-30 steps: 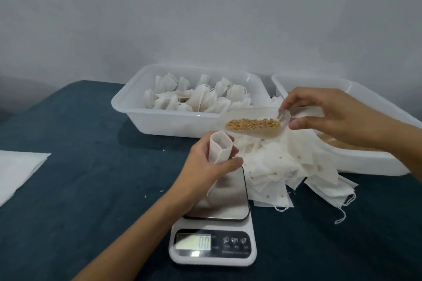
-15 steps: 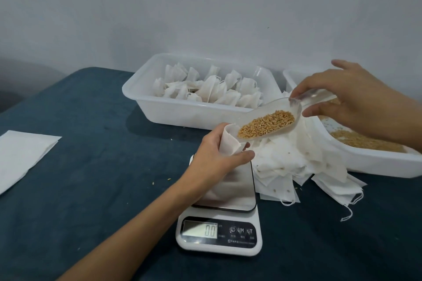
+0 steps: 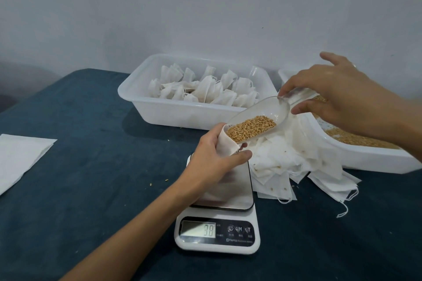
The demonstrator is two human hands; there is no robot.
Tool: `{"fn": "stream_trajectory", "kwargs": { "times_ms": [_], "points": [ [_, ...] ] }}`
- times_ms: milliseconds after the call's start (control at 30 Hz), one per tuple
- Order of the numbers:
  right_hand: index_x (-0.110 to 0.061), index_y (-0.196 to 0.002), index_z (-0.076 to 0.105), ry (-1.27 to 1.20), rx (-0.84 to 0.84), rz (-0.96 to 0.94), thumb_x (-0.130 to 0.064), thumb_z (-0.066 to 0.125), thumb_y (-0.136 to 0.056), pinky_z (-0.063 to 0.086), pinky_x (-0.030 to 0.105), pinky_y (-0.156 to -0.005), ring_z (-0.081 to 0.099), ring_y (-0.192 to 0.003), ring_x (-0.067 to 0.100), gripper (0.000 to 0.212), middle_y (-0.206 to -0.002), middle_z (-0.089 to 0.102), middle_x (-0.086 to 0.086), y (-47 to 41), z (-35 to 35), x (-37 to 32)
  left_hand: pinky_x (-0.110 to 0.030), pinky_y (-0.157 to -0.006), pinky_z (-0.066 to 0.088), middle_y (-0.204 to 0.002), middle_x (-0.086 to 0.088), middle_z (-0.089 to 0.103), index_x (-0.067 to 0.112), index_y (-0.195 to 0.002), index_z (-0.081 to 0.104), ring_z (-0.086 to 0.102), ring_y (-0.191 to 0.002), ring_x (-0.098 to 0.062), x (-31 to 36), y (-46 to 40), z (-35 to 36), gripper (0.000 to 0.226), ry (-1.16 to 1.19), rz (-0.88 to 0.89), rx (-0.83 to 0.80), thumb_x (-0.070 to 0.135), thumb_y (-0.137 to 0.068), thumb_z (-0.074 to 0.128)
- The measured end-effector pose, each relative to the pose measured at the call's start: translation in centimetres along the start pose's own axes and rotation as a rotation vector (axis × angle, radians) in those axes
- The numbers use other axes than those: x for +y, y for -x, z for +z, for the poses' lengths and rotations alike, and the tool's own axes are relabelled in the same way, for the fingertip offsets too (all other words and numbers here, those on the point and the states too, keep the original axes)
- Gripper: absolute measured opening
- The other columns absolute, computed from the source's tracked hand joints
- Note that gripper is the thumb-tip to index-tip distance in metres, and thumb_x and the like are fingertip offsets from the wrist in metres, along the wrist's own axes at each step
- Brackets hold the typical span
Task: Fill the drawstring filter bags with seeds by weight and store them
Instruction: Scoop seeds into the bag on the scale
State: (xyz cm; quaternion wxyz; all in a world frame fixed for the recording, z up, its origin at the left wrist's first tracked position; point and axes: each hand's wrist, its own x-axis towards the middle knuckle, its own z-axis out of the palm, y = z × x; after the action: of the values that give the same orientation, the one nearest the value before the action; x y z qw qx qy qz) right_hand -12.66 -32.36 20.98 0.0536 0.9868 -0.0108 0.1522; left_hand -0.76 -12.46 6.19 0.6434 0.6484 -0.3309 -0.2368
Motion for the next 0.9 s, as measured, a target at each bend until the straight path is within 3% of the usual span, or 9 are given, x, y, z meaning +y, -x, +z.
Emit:
{"fn": "stream_trajectory", "kwargs": {
  "times_ms": [533, 900],
  "points": [
    [-0.022, -0.113, 0.069, 0.112, -0.004, -0.002, -0.02, 0.076, -0.086, 0.012, 0.052, -0.123, 0.064, -0.108, 0.023, 0.028, -0.103, 0.071, -0.006, -0.1, -0.5, -0.9, -0.036, -0.099, 0.055, -0.105, 0.006, 0.077, 0.018, -0.116, 0.067, 0.073, -0.103, -0.011, -0.4, -0.1, -0.1, 0.039, 0.024, 0.027, -0.002, 0.024, -0.081, 0.082],
    [-0.021, -0.115, 0.069, 0.16, -0.016, 0.004, -0.02, 0.075, -0.088, 0.01, 0.052, -0.123, 0.063, -0.111, 0.026, 0.028, -0.106, 0.072, -0.003, -0.2, -1.1, -1.6, -0.035, -0.099, 0.053, -0.108, 0.008, 0.076, 0.023, -0.115, 0.067, 0.073, -0.105, -0.012, -0.5, -0.2, -0.2, 0.038, 0.018, 0.036, -0.004, 0.027, -0.081, 0.083]
  ]
}}
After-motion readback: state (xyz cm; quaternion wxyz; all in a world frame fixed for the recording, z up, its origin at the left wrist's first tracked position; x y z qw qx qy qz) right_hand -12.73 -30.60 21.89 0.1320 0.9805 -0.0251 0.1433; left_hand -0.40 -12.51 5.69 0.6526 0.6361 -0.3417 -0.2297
